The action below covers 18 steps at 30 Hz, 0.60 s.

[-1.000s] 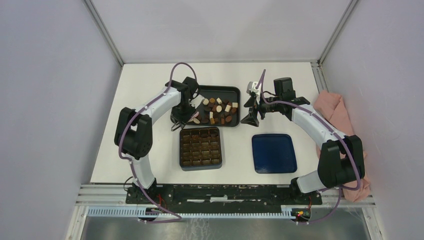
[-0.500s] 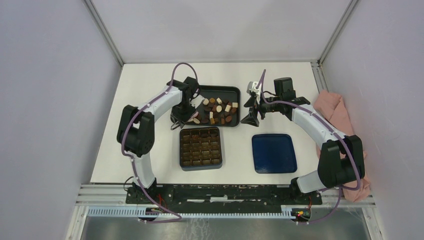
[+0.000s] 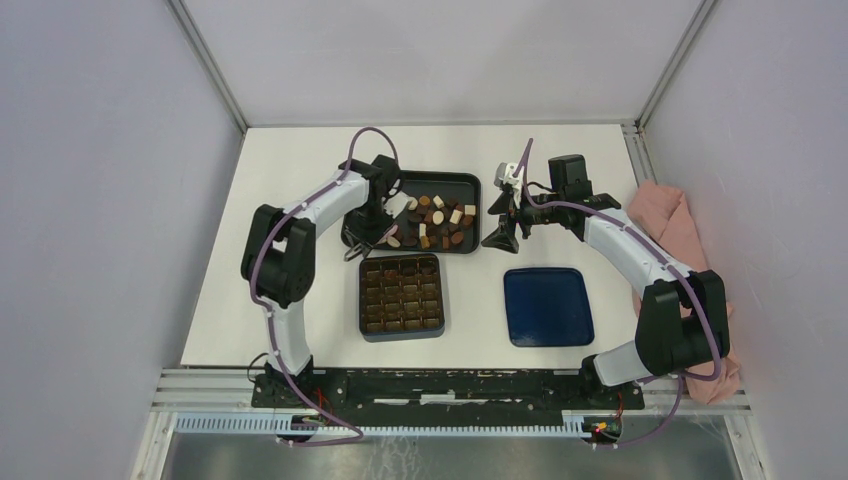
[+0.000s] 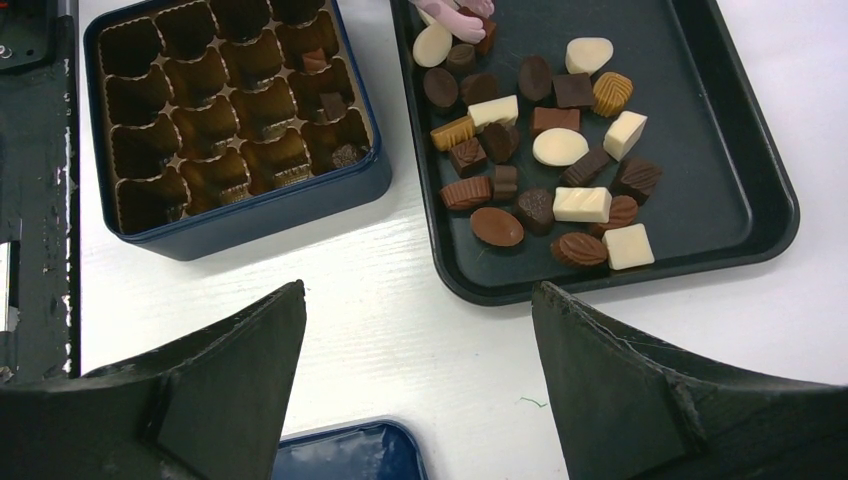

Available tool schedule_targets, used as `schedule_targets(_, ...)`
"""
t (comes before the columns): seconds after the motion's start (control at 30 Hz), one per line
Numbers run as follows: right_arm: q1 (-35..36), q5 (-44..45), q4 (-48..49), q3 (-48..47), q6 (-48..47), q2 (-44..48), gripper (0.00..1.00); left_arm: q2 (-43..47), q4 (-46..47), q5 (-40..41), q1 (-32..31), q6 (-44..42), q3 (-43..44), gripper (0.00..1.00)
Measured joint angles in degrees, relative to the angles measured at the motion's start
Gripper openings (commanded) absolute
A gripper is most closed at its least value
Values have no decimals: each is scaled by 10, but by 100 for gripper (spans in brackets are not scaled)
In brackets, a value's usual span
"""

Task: Pack the chocolate
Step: Pick up the fake chocolate from the plate.

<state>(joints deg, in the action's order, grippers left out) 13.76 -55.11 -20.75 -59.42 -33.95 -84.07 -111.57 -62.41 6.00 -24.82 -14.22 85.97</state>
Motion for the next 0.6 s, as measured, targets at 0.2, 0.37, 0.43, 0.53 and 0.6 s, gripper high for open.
schedule_targets(0.2, 0, -2, -1, 0, 0, 0, 89, -18, -3, -6, 0, 0, 13, 17)
schedule_targets(0.37, 0, -2, -2, 0, 0, 0, 89, -18, -5, -5, 0, 2, 30, 2)
schedule_targets(0.43, 0, -2, -2, 0, 0, 0, 89, -18, -4, -1, 0, 5, 37, 2)
schedule_targets(0.53, 0, -2, -4, 0, 0, 0, 89, -16, 2, 5, 0, 15, 42, 2)
schedule_targets(0.6, -1, -2, -4, 0, 0, 0, 89, -12, 5, 15, 0, 23, 42, 2)
